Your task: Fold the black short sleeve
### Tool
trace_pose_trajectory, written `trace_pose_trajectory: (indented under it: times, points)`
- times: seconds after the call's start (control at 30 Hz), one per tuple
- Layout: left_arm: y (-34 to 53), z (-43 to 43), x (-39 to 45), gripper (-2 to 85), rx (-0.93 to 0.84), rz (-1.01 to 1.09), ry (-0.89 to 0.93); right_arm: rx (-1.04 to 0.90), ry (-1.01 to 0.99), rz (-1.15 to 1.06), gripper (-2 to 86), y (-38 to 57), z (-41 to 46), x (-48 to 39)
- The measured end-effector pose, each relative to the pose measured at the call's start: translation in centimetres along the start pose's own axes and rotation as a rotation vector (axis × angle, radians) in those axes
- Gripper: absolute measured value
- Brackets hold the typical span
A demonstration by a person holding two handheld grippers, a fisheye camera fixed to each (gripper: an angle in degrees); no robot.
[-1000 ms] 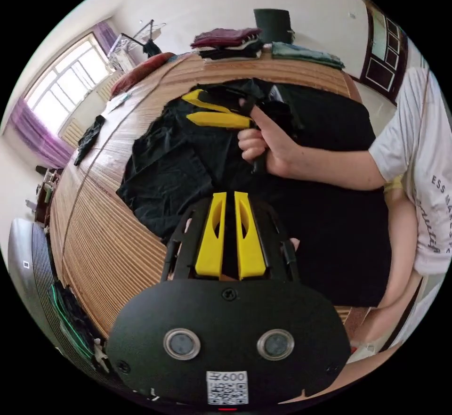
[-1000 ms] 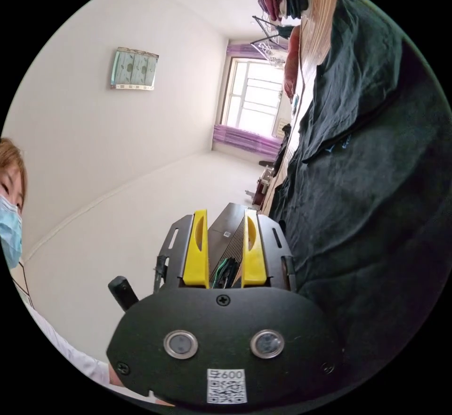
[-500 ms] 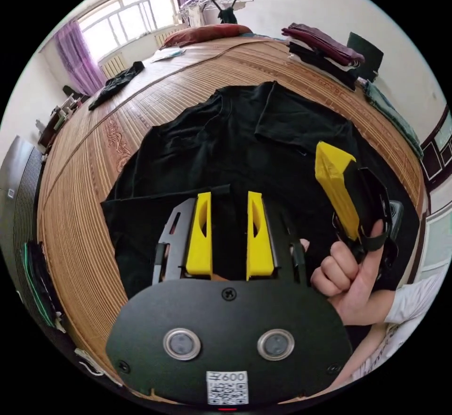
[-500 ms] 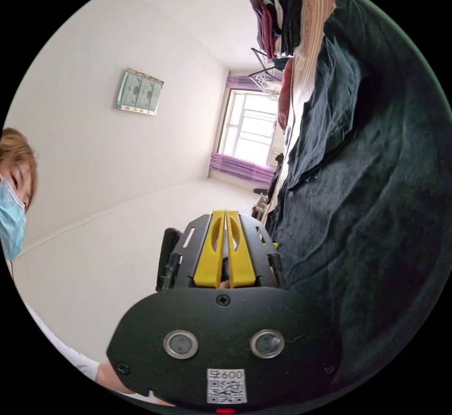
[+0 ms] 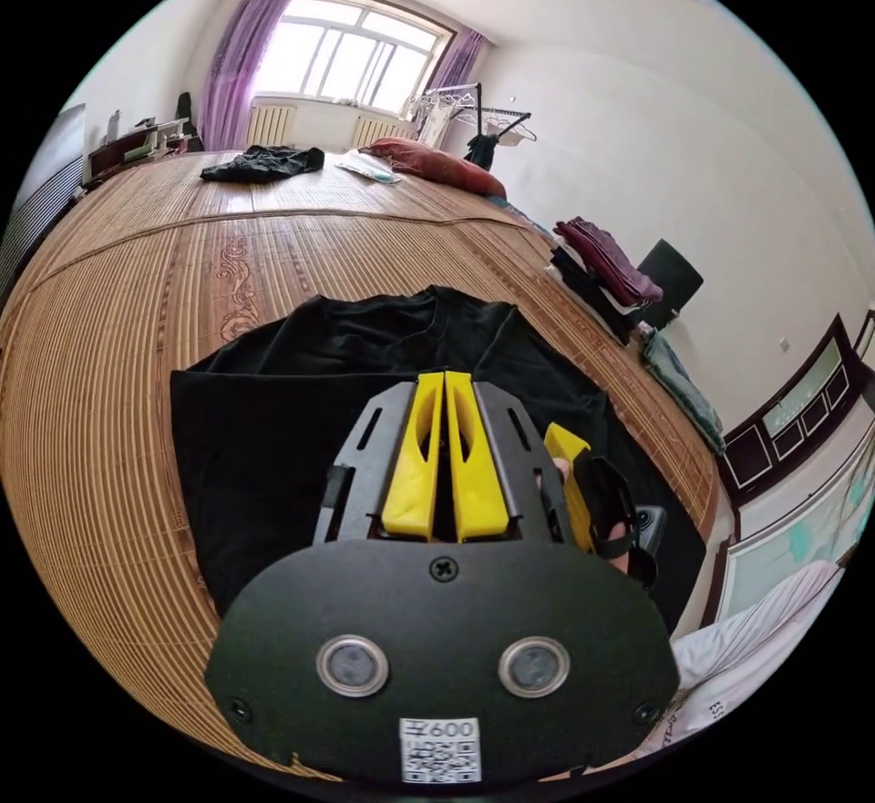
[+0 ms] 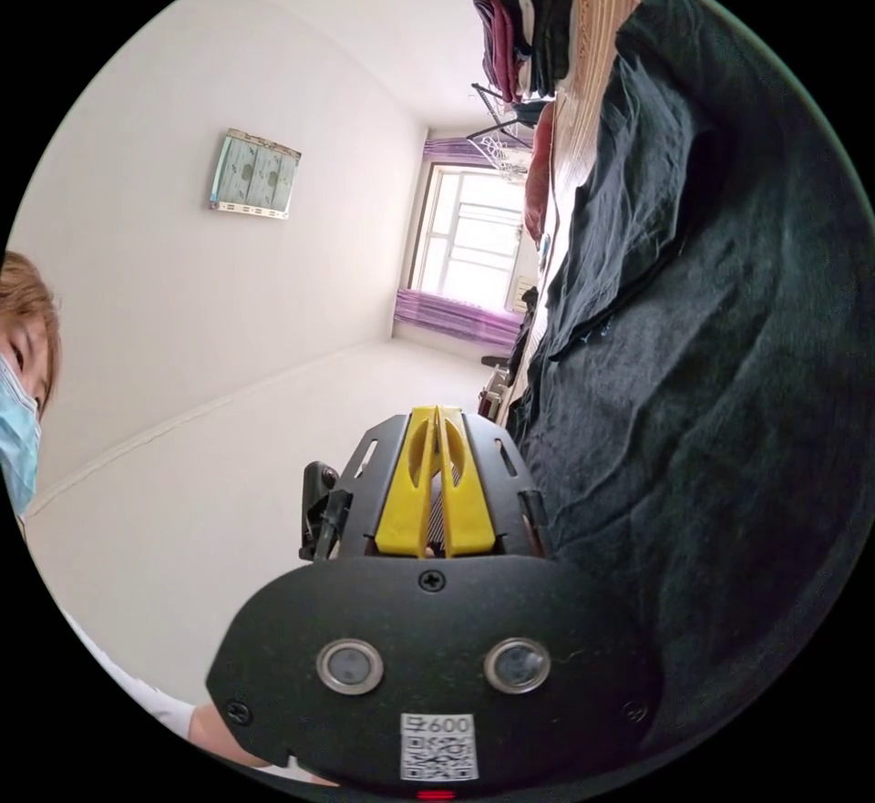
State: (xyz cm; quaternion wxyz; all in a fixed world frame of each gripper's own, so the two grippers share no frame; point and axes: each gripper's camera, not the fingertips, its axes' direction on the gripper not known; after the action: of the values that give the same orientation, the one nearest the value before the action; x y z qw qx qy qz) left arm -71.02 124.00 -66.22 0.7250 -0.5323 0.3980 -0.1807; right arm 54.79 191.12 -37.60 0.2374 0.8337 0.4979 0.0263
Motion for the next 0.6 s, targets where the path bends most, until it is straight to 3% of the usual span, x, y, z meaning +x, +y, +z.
trace_pose_trajectory:
  times: [0.13,0.23,0.4,0.6]
  points:
    - [0.3,0.6,-2.9,8.2,-0.052,0.000,0.082,-0.003,0.017,0.014,-0.8,-0.3,0.1,0.2]
    - [3.2,-6.0,-5.1,9.4,0.098,0.036,0.141,-0.014,0.028,0.019,-0.8,-0.6,0.3,0.4]
    - [13.7,-15.3,-3.6,8.4,0.064,0.306,-0.431,-0.025,0.030,0.023,-0.8,-0.8,0.5,0.8]
    - [19.3,-13.1,-5.5,7.0,-0.163,0.514,-0.503,-0.036,0.037,0.023,-0.8,-1.1,0.8,1.8]
